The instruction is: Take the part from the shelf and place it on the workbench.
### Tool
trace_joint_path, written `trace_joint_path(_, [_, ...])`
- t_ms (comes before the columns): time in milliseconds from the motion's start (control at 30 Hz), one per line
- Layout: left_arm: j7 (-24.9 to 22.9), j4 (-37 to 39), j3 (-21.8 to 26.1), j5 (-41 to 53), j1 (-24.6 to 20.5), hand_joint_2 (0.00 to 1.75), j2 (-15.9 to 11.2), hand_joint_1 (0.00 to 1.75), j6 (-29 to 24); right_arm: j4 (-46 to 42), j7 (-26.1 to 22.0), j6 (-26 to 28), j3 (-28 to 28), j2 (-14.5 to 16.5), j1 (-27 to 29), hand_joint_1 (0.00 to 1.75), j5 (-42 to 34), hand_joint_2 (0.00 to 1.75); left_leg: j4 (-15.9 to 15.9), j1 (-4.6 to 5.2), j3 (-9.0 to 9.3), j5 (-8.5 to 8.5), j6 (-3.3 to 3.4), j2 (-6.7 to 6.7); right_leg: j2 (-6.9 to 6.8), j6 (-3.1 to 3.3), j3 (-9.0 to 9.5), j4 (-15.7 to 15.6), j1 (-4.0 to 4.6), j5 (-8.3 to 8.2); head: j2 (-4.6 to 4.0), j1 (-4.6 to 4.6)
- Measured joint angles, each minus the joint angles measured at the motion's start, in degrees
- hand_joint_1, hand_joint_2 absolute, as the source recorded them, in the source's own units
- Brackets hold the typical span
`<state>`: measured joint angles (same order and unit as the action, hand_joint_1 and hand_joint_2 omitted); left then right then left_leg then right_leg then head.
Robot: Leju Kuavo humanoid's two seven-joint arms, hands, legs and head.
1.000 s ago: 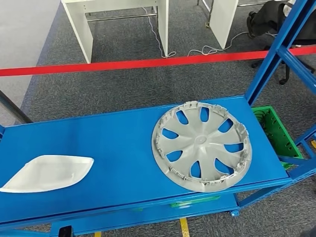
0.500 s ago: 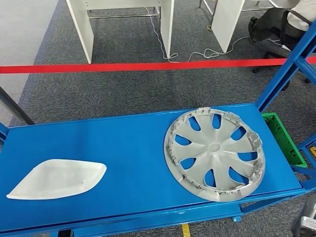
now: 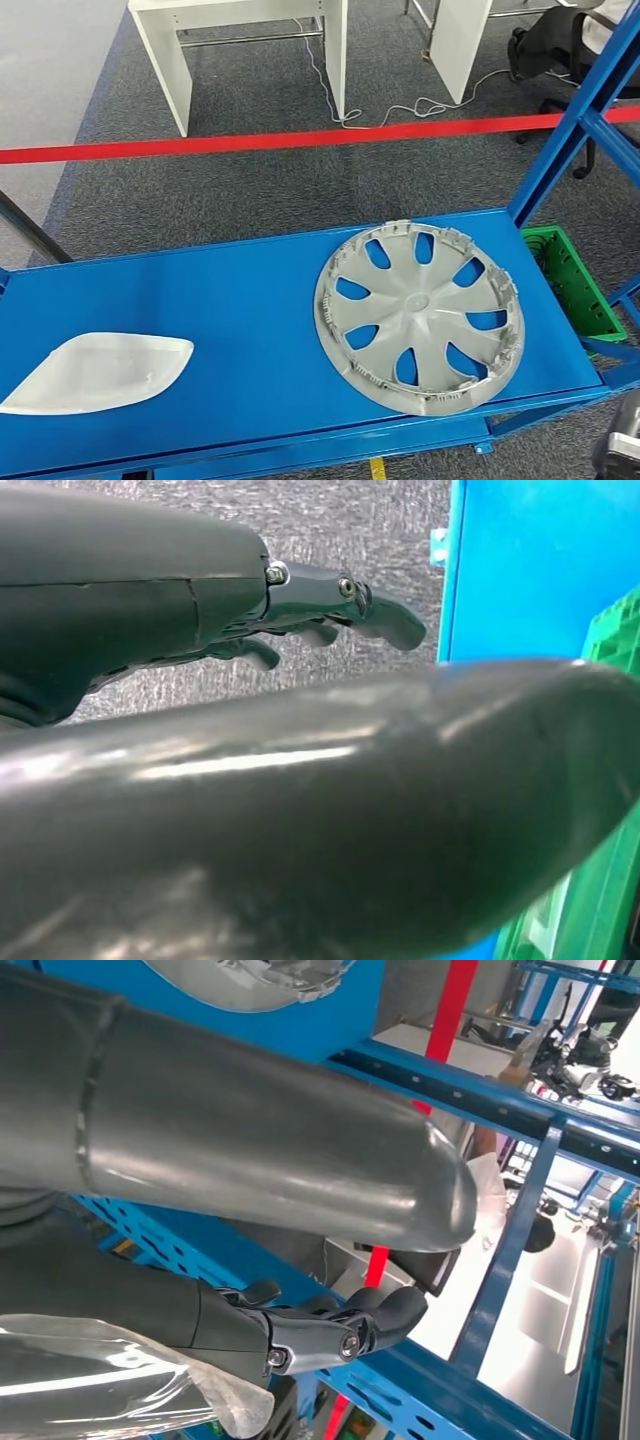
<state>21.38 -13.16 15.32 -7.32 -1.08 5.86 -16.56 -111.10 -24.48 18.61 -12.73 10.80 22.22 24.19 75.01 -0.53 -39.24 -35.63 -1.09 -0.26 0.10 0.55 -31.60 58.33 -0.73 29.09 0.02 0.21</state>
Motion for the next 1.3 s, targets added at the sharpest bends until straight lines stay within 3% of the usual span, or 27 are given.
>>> trace_joint_path(33, [0.0,0.0,0.0,0.0,0.0,0.0,0.0,0.0,0.0,0.1,0.0,-0.1,0.0,0.0,0.0,0.0,0.2,0.0,-1.3,-0.03,0.52,1.49,0.01,0.0,0.04,-0.04,0.13,0.0,0.0,0.05,0.0,-0.01])
trace_joint_path(133, [0.1,0.0,0.0,0.3,0.0,0.0,-0.1,0.0,0.1,0.1,0.0,-0.6,0.0,0.0,0.0,0.0,1.0,0.0,-12.2,0.01,5.43,7.05,0.47,-0.02,0.14,-0.45,0.56,0.1,0.11,0.41,0.0,0.01])
trace_joint_path(200, [0.2,0.0,0.1,0.5,-0.1,0.0,0.0,0.0,0.1,0.1,0.1,-0.8,0.1,0.0,-0.1,0.0,1.4,0.0,-15.7,0.21,6.84,7.61,0.92,-0.06,0.13,-1.03,0.41,0.2,0.25,0.45,0.0,0.07])
trace_joint_path(300, [0.3,0.0,0.1,0.5,0.0,0.0,0.1,0.0,0.2,0.2,0.1,-0.8,0.4,0.0,-0.1,0.0,1.8,0.0,-16.4,0.24,6.84,8.08,1.89,0.03,0.14,-1.97,0.06,0.4,0.16,0.61,0.0,0.15])
trace_joint_path(367, [0.3,0.0,0.3,0.5,-0.1,0.0,0.1,0.0,0.2,0.3,0.2,-0.8,0.5,0.0,0.0,0.0,1.9,0.0,-16.8,0.06,6.8,8.61,2.63,0.19,0.11,-2.39,-1.39,3.8,0.09,3.36,0.0,0.35])
trace_joint_path(433, [0.3,0.0,0.5,0.5,-0.1,0.0,0.1,0.0,0.3,0.4,0.3,-0.8,0.6,0.0,0.0,0.0,2.0,0.0,-16.8,0.14,6.42,8.92,2.99,0.29,0.08,-2.67,-4.24,10.9,0.06,7.39,0.0,0.52])
trace_joint_path(500, [0.3,0.0,0.6,0.6,-0.1,0.0,0.2,0.0,0.5,0.6,0.5,-0.8,0.6,0.0,0.3,0.0,2.1,0.0,-16.8,0.22,5.97,9.24,3.06,0.36,0.07,-2.78,-5.76,15.4,0.06,8.84,0.0,0.51])
trace_joint_path(533, [0.3,0.0,0.7,0.8,-0.1,0.0,0.2,0.0,0.6,0.7,0.6,-0.9,0.6,0.0,0.3,0.0,2.1,0.0,-16.8,0.24,5.78,9.42,3.01,0.38,0.07,-2.75,-5.04,14.6,0.06,8.0,0.0,0.52])
trace_joint_path(633, [0.2,0.0,1.0,1.1,-0.1,0.0,0.3,0.0,0.5,0.9,0.7,-1.4,0.5,0.0,0.3,0.0,2.1,0.0,-16.6,0.33,5.44,9.81,2.53,0.35,-0.04,-2.38,1.4,3.3,0.1,3.46,0.0,0.54])
trace_joint_path(700, [0.1,0.0,1.2,1.4,-0.2,0.0,0.3,0.0,0.4,1.0,0.7,-2.0,0.5,0.0,0.3,0.0,2.1,0.0,-16.6,0.5,5.31,10.08,1.89,0.34,-0.05,-1.9,3.41,-0.9,0.24,2.8,0.0,0.46])
trace_joint_path(800, [0.0,0.0,1.5,2.0,-0.2,0.0,0.4,0.0,0.3,1.3,0.7,-2.8,0.4,0.0,0.6,0.0,2.4,0.0,-16.7,0.38,5.2,10.38,0.77,0.33,-0.07,-0.81,3.14,-1.3,0.34,2.18,0.0,0.42])
trace_joint_path(833, [0.0,0.0,1.6,2.1,-0.2,0.0,0.4,0.0,0.2,1.4,0.7,-3.0,0.3,0.0,0.6,0.0,2.5,0.0,-15.9,0.31,4.87,9.58,0.43,0.31,-0.14,-0.41,3.05,-1.4,0.26,1.84,0.0,0.31])
trace_joint_path(867, [0.0,0.0,1.7,2.3,-0.2,0.0,0.4,0.0,0.1,1.4,0.7,-3.1,0.2,0.0,0.6,0.0,2.5,0.0,-13.9,0.26,4.11,8.0,0.13,0.3,-0.25,-0.05,2.96,-1.5,0.15,1.53,0.0,0.23])
trace_joint_path(967, [-0.1,0.0,2.0,2.6,-0.1,0.0,0.4,0.0,0.0,1.7,0.7,-3.4,0.1,0.0,0.6,0.0,2.7,0.0,-3.3,0.15,0.39,1.83,-0.45,0.29,-0.42,0.36,2.76,-1.4,0.24,1.07,0.0,0.07])
trace_joint_path(1000, [-0.1,0.0,2.0,2.6,-0.1,0.0,0.4,0.0,-0.1,1.8,0.7,-3.5,0.1,0.0,0.7,0.0,2.7,0.0,-1.2,0.15,-0.13,1.24,-0.47,0.29,-0.42,0.37,2.69,-1.4,0.31,0.97,0.0,0.05])
trace_joint_path(1033, [-0.1,0.0,2.0,2.7,-0.1,0.0,0.4,0.0,-0.1,1.9,0.7,-3.6,0.1,0.0,0.7,0.0,2.7,0.0,-1.2,0.17,0.29,1.82,-0.35,0.29,-0.4,0.35,2.63,-1.3,0.4,0.92,0.0,0.05])
trace_joint_path(1067, [-0.1,0.0,2.1,2.7,-0.1,0.0,0.4,0.0,-0.1,2.0,0.7,-3.7,0.1,0.0,0.7,0.0,2.7,0.0,-3.3,0.21,1.66,3.41,-0.09,0.28,-0.37,0.34,2.67,-1.3,0.49,0.9,0.0,0.06])
trace_joint_path(1100, [-0.1,0.0,2.1,2.7,-0.1,0.0,0.4,0.0,-0.1,2.0,0.7,-3.7,0.0,0.0,0.6,0.0,2.7,0.0,-7.2,0.33,3.69,5.55,0.37,0.26,-0.35,0.31,2.75,-1.3,0.56,0.92,0.0,0.04])
trace_joint_path(1167, [-0.1,0.0,2.3,2.7,-0.1,0.0,0.3,0.0,-0.1,2.1,0.7,-3.7,0.0,0.0,0.6,0.0,2.7,0.0,-14.2,0.64,7.09,8.14,1.35,0.23,-0.32,0.08,2.67,-1.2,0.81,1.0,0.0,0.09])
trace_joint_path(1200, [-0.1,0.0,2.4,2.7,-0.1,0.0,0.2,0.0,-0.1,2.1,0.7,-3.8,0.0,0.0,0.5,0.0,2.8,0.0,-16.1,0.79,7.81,8.44,1.72,0.22,-0.32,-0.14,2.44,-1.1,0.86,0.97,0.0,0.11])
trace_joint_path(1300, [-0.2,0.0,2.5,2.9,-0.1,0.0,0.2,0.0,-0.1,2.3,0.7,-4.1,-0.1,0.0,0.4,0.0,2.8,0.0,-17.5,0.75,7.82,8.4,2.27,0.29,-0.33,-1.03,1.79,-1.1,0.8,0.85,0.0,0.12])
